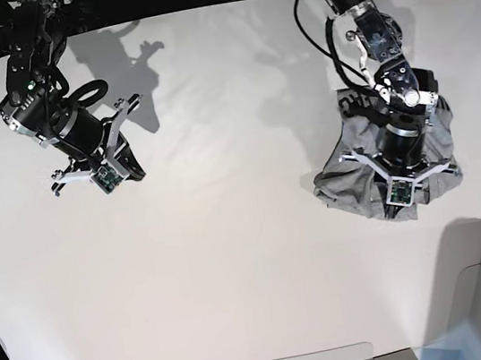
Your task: Fold the T-shirt properly
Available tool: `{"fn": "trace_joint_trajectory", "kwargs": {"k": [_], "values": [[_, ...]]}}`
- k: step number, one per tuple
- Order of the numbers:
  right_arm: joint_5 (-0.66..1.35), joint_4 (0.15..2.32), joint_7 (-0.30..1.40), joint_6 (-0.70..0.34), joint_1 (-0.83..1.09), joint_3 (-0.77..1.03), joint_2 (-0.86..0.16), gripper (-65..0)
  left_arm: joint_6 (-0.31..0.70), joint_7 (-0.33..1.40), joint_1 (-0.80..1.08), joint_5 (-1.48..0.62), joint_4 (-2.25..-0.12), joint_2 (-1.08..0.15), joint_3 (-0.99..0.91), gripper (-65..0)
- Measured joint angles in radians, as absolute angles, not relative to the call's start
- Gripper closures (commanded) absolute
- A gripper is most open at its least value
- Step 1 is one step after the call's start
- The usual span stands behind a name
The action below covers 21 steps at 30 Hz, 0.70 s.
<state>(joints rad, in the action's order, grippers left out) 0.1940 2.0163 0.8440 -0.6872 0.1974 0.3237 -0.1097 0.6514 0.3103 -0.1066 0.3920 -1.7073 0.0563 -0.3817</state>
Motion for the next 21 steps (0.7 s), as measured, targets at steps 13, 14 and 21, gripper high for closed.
{"fn": "trace_joint_trajectory", "kwargs": {"k": [13, 14, 21], "values": [[0.271, 2.040, 0.501, -0.687, 0.548, 0.429, -0.036, 0.0, 0.654, 0.313, 0.376, -0.018, -1.985, 0.114, -0.594, 0.0], [0.287, 2.040, 0.476, -0.687, 0.580, 0.429, -0.036, 0.0, 0.649, 0.301, 0.405, -0.036, -1.983, 0.119, -0.604, 0.0], [0.366, 2.040, 0.335, -0.687, 0.775, 0.440, 0.026, 0.0, 0.637, 0.075, 0.595, -0.068, -1.972, 0.136, -0.624, 0.0]]}}
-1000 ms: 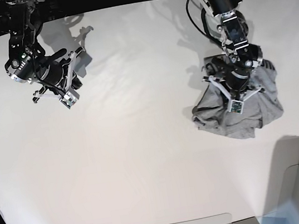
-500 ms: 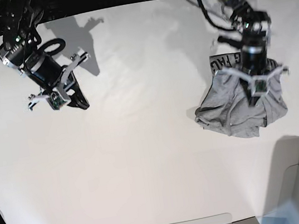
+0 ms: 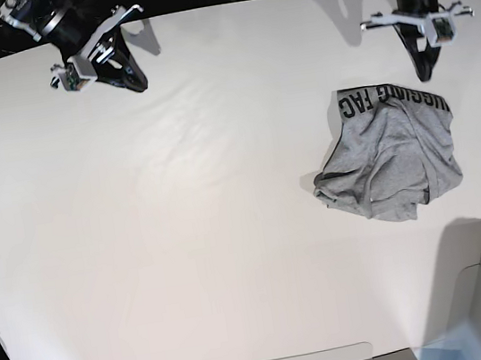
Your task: Fold the T-shirt properly
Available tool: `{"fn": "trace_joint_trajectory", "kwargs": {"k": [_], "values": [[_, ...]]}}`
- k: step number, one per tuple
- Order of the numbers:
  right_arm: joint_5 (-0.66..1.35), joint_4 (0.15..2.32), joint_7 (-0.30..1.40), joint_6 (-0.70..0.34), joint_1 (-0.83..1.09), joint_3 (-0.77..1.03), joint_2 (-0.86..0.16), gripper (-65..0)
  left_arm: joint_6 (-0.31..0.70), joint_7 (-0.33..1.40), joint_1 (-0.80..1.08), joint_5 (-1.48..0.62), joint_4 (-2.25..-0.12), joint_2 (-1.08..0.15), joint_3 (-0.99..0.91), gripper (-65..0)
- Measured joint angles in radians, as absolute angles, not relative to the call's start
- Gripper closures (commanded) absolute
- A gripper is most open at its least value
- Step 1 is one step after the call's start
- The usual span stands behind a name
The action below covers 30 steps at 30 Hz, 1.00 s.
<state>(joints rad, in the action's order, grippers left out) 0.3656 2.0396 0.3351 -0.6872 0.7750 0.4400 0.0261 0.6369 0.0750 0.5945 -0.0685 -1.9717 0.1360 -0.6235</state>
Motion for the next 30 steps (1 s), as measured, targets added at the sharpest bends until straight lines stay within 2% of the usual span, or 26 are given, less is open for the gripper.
{"fn": "trace_joint_trajectory", "kwargs": {"k": [7, 18, 25, 30], "values": [[0.364, 2.038, 0.236, -0.687, 0.914, 0.524, 0.152, 0.0, 0.643, -0.085, 0.722, -0.072, -1.856, 0.141, -0.623, 0.0], [0.364, 1.919, 0.228, -0.687, 1.078, 0.536, 0.153, 0.0, 0.632, -0.380, 0.888, -0.181, -1.580, 0.139, -0.623, 0.0], [0.151, 1.708, 0.227, -0.687, 1.012, 0.548, 0.146, 0.0, 0.630, -0.486, 0.911, -0.249, -1.330, 0.138, -0.623, 0.0], [0.050, 1.470, 0.230, -0.683, 0.842, 0.702, 0.149, 0.0, 0.636, -0.610, 0.879, -0.242, -1.038, 0.138, -0.622, 0.0]]}}
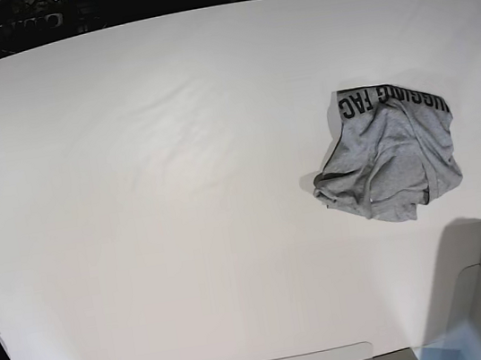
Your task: Fold the T-shirt properly
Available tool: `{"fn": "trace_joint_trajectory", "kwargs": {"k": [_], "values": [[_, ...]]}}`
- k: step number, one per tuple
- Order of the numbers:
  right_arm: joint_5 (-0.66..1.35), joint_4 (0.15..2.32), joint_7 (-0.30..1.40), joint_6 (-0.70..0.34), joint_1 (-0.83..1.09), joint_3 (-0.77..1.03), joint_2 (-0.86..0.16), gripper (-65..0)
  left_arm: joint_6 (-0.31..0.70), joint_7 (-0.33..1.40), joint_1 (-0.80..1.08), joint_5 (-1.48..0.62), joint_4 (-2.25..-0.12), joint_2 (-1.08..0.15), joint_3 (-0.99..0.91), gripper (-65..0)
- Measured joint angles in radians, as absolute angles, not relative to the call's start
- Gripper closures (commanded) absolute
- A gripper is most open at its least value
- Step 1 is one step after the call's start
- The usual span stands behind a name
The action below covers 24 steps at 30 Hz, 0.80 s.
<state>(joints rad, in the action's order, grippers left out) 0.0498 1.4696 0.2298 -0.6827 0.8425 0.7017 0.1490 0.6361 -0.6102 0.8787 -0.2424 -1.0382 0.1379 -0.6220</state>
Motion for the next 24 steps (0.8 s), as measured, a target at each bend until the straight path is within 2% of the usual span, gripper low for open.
{"fn": "trace_joint_trajectory", "kwargs": {"k": [4, 12, 16, 20, 24], "values": [[-0.122, 1.312, 0.196, -0.682, 0.675, 0.884, 0.144, 0.0, 0.623, -0.722, 0.797, -0.207, -0.774, 0.138, -0.622, 0.0], [-0.542, 0.892, -0.234, -0.687, 0.411, 1.246, 0.139, 0.0, 0.640, -0.838, 0.562, -0.120, -0.232, 0.029, -0.623, 0.0], [-0.771, 0.679, -0.364, -0.686, 0.331, 1.435, 0.075, 0.0, 0.627, -0.836, 0.452, -0.123, -0.011, -0.056, -0.625, 0.0], [-0.969, 0.493, -0.389, -0.685, 0.277, 1.483, -0.038, 0.0, 0.625, -0.825, 0.377, -0.121, 0.001, -0.101, -0.624, 0.0], [-1.131, 0.364, -0.411, -0.682, 0.238, 1.482, -0.090, 0.0, 0.621, -0.751, 0.307, -0.128, -0.001, -0.154, -0.588, 0.0]]}}
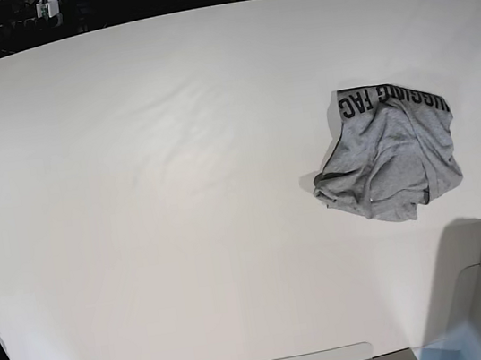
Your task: Fold the T-shirt properly
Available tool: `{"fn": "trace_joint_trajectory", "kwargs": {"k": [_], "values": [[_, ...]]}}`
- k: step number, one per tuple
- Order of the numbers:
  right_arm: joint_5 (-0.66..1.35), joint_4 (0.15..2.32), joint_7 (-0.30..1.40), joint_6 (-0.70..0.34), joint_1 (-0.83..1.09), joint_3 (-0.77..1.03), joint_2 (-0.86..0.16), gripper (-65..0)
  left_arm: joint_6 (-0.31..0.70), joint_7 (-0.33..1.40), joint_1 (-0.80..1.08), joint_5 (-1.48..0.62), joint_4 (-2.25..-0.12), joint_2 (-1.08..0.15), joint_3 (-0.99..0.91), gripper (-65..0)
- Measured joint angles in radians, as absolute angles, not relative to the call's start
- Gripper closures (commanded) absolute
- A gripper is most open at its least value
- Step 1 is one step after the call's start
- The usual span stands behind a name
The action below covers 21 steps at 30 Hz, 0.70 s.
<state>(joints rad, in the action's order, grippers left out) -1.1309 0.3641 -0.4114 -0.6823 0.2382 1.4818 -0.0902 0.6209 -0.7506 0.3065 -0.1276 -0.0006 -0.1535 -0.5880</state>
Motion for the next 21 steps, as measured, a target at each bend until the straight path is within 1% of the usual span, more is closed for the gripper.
{"fn": "trace_joint_trajectory", "kwargs": {"k": [1, 2, 3, 4, 5, 6, 7, 9, 11, 12, 14, 18, 20, 21], "values": [[-1.185, 0.331, -0.413, -0.682, 0.236, 1.482, -0.097, 0.0, 0.595, -0.691, 0.289, -0.128, -0.001, -0.167, -0.549, 0.0], [-1.259, 0.297, -0.401, -0.685, 0.231, 1.482, -0.108, 0.0, 0.544, -0.622, 0.273, -0.121, -0.002, -0.179, -0.496, 0.0], [-1.327, 0.264, -0.398, -0.678, 0.230, 1.482, -0.118, 0.0, 0.466, -0.569, 0.257, -0.127, -0.002, -0.183, -0.444, 0.0], [-1.396, 0.231, -0.400, -0.599, 0.228, 1.481, -0.128, 0.0, 0.389, -0.528, 0.244, -0.131, -0.004, -0.183, -0.376, 0.0], [-1.460, 0.205, -0.383, -0.456, 0.220, 1.482, -0.132, 0.0, 0.288, -0.481, 0.235, -0.129, -0.004, -0.180, -0.313, 0.0], [-1.498, 0.187, -0.374, -0.338, 0.215, 1.482, -0.138, 0.0, 0.196, -0.445, 0.233, -0.131, -0.004, -0.176, -0.249, 0.0], [-1.492, 0.173, -0.383, -0.266, 0.207, 1.482, -0.146, 0.0, 0.117, -0.408, 0.233, -0.121, -0.004, -0.170, -0.177, 0.0], [-1.488, 0.163, -0.390, -0.078, 0.187, 1.482, -0.154, 0.0, -0.033, -0.346, 0.229, -0.120, -0.003, -0.166, -0.068, 0.0], [-1.488, 0.161, -0.403, 0.050, 0.163, 1.482, -0.156, 0.0, -0.127, -0.295, 0.218, -0.130, -0.001, -0.166, -0.002, 0.0], [-1.489, 0.161, -0.404, 0.109, 0.157, 1.482, -0.154, 0.0, -0.151, -0.285, 0.217, -0.130, -0.001, -0.167, 0.016, 0.0], [-1.488, 0.161, -0.401, 0.201, 0.151, 1.482, -0.140, 0.0, -0.157, -0.282, 0.212, -0.131, 0.003, -0.167, 0.036, -0.8], [-1.494, 0.154, -0.393, 0.329, 0.159, 1.482, -0.109, 0.0, -0.157, -0.289, 0.197, -0.128, -0.001, -0.166, 0.039, -3.7], [-1.492, 0.154, -0.393, 0.418, 0.156, 1.482, -0.107, 0.0, -0.154, -0.289, 0.183, -0.127, -0.002, -0.167, 0.040, -4.1], [-1.489, 0.155, -0.393, 0.443, 0.152, 1.482, -0.111, 0.0, -0.154, -0.289, 0.178, -0.128, -0.002, -0.167, 0.040, -4.0]]}}
